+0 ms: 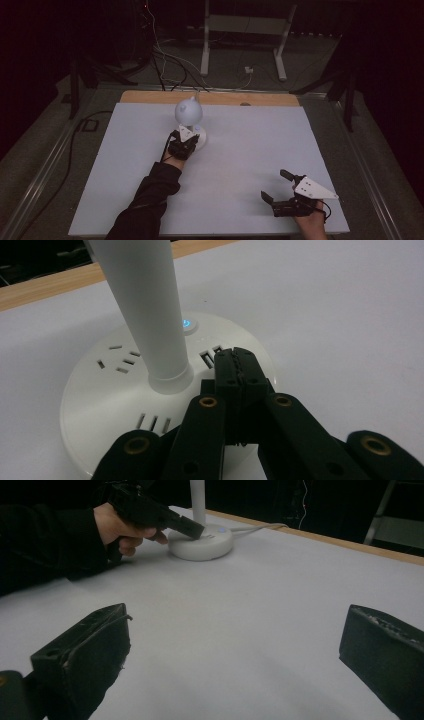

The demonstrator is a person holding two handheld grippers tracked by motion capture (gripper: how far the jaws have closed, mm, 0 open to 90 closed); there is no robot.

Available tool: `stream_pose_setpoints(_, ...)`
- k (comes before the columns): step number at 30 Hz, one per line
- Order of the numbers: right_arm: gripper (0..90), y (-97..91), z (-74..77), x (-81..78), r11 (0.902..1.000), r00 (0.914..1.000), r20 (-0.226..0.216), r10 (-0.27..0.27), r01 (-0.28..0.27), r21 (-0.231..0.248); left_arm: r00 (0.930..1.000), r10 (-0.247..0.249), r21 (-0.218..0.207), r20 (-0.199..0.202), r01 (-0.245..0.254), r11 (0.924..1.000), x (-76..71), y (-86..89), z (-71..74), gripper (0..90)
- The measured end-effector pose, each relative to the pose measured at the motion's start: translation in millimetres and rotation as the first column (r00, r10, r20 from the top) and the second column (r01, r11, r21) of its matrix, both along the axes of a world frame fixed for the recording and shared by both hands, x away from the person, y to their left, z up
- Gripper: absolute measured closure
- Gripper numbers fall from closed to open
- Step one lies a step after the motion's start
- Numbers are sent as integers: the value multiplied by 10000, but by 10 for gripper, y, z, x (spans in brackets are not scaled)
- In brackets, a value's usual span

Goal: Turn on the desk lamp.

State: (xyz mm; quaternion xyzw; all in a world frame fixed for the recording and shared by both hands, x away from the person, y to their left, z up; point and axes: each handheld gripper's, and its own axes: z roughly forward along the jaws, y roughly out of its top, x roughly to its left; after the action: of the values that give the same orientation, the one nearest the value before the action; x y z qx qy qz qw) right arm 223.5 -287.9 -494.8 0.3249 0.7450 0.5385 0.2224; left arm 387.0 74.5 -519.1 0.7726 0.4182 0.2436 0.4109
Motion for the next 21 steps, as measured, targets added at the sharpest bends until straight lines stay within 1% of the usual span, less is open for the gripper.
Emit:
stream_pose_setpoints(1, 0, 1, -2, -1, 10000, 10000, 6, 17, -17, -7, 9997, -85, 399, 208, 77, 9992, -12, -28, 1, 900)
stream_pose_setpoints(2, 0, 2, -4, 0, 10000, 10000, -5, 20, -20, -16, 9997, -85, 399, 208, 77, 9992, -12, -28, 1, 900)
stream_pose_setpoints(3, 0, 3, -6, 2, 10000, 10000, -14, 29, -29, -19, 9999, -46, 119, 139, 45, 9999, 4, -4, -7, 900)
stream_pose_setpoints(4, 0, 5, -7, 3, 10000, 10000, -22, 27, -27, -29, 9998, 3, 261, 193, -8, 9997, 7, -2, -5, 900)
stream_pose_setpoints(5, 0, 7, -6, 2, 10000, 10000, -22, 34, -34, -36, 10000, 38, 161, 73, -40, 9999, 17, 9, 3, 900)
stream_pose_setpoints(6, 0, 7, -4, 0, 10000, 10000, 6, 32, -32, -29, 10000, -43, -317, -85, 40, 9995, 26, 29, 5, 900)
stream_pose_setpoints(7, 0, 6, -3, 0, 10000, 10000, 12, 33, -33, -19, 10000, 59, -487, 9, -59, 9988, 17, 37, 15, 900)
stream_pose_setpoints(8, 0, 4, -4, 3, 10000, 10000, -2, 26, -26, -10, 9999, 90, -551, 85, -85, 9984, 5, 41, 28, 900)
stream_pose_setpoints(9, 0, 2, -4, 4, 10000, 10000, -20, 9, -9, -13, 9998, 78, -737, 207, -63, 9973, -15, 47, 49, 899)
stream_pose_setpoints(11, 0, -4, -2, 3, 10000, 10000, -17, -25, 25, 18, 9998, 70, -741, 211, -54, 9972, -42, 46, 73, 817)
stream_pose_setpoints(13, 0, -7, -1, 4, 10000, 10000, -6, -38, 38, 19, 9998, 17, -663, 210, -3, 9978, -69, 48, 87, 817)
stream_pose_setpoints(16, 0, -3, 0, 1, 10000, 10000, -17, -12, 12, 8, 9999, -12, -682, 149, 22, 9977, -88, 56, 94, 819)
stream_pose_setpoints(20, 0, 1, -1, 2, 10000, 10000, -27, 2, -2, 14, 9997, 34, -610, 239, -19, 9981, -79, 64, 63, 900)
stream_pose_setpoints(21, 0, 2, -2, 2, 10000, 10000, -34, 14, -14, 12, 9997, 34, -610, 239, -19, 9981, -79, 64, 63, 900)
